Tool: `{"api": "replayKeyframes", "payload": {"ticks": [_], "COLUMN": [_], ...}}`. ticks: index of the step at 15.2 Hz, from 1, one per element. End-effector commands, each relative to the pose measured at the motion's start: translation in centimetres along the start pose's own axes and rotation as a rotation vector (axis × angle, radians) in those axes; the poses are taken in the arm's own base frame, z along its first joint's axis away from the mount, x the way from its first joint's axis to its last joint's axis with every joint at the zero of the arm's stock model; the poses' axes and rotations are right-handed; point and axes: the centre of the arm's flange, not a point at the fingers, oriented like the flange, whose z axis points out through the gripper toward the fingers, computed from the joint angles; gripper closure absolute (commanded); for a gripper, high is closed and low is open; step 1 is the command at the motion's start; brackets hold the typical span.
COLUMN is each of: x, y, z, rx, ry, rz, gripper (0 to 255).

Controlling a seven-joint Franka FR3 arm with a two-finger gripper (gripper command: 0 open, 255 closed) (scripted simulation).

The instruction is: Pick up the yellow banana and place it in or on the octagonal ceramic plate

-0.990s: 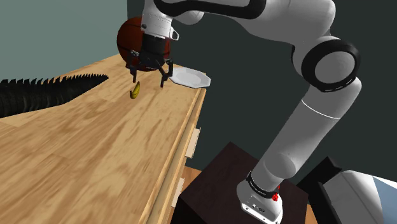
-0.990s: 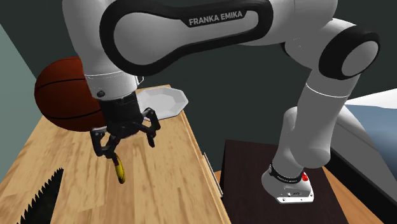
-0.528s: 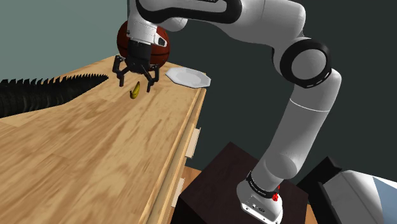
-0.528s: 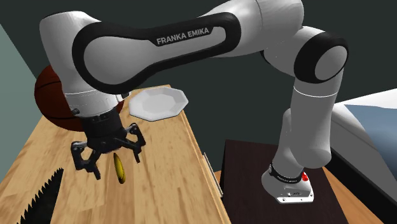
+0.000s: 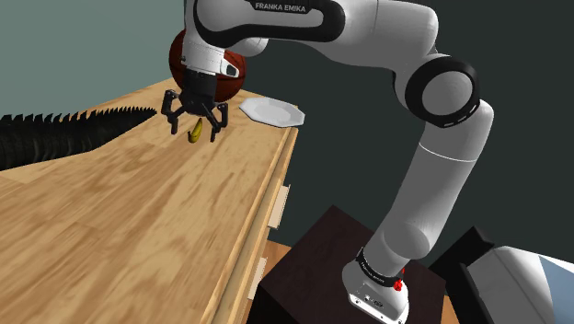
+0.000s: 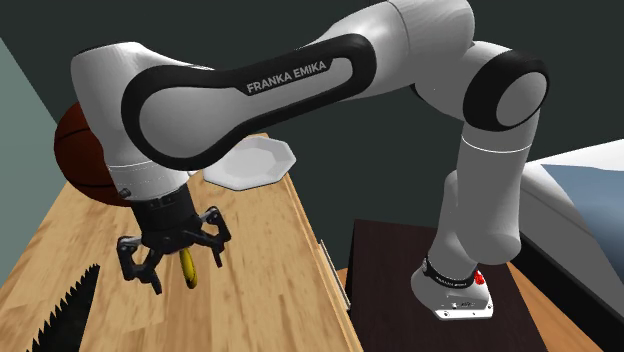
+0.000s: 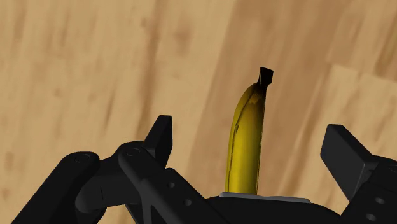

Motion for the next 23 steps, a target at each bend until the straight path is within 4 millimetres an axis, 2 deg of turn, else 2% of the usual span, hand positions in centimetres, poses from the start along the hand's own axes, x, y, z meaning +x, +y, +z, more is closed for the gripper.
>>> {"api": "replayKeyframes", "payload": {"ticks": [1, 3, 4, 13, 23], "x": [0.0, 0.0, 0.0, 0.0, -1.4], "y": [0.0, 0.0, 0.0, 0.0, -0.2], "z": [0.0, 0.0, 0.0, 0.0, -5.1], "rx": [0.000, 0.000, 0.000, 0.000, 0.000], "ry": [0.000, 0.000, 0.000, 0.000, 0.000], "rz": [0.000, 0.000, 0.000, 0.000, 0.000], "gripper": [0, 0, 255, 255, 255]}}
